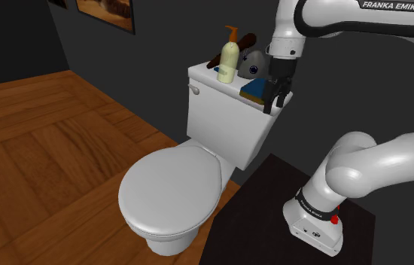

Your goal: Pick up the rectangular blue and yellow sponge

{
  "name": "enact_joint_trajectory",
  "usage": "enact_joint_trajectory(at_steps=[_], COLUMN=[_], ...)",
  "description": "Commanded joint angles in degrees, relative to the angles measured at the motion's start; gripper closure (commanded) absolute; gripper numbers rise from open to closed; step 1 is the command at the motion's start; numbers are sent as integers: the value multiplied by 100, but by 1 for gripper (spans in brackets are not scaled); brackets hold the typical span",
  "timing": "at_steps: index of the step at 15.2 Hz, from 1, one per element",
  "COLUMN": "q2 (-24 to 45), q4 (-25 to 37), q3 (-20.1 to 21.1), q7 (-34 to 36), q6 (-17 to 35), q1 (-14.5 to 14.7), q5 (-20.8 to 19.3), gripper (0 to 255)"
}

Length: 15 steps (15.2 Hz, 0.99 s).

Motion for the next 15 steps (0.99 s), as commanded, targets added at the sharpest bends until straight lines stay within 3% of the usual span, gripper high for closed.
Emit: enact_joint_trajectory(at_steps=[1, 5, 9, 12, 15], q2=[0, 872, 1904, 2796, 3790], q4=[0, 257, 651, 1067, 1587], q3=[0, 911, 1747, 2277, 2656], q7=[0, 917, 2053, 3006, 3935], q6=[0, 547, 725, 494, -102], q1=[0, -223, -575, -833, -992], q5=[0, -1058, -2371, -3504, -4698], gripper=[0, 0, 0, 0, 0])
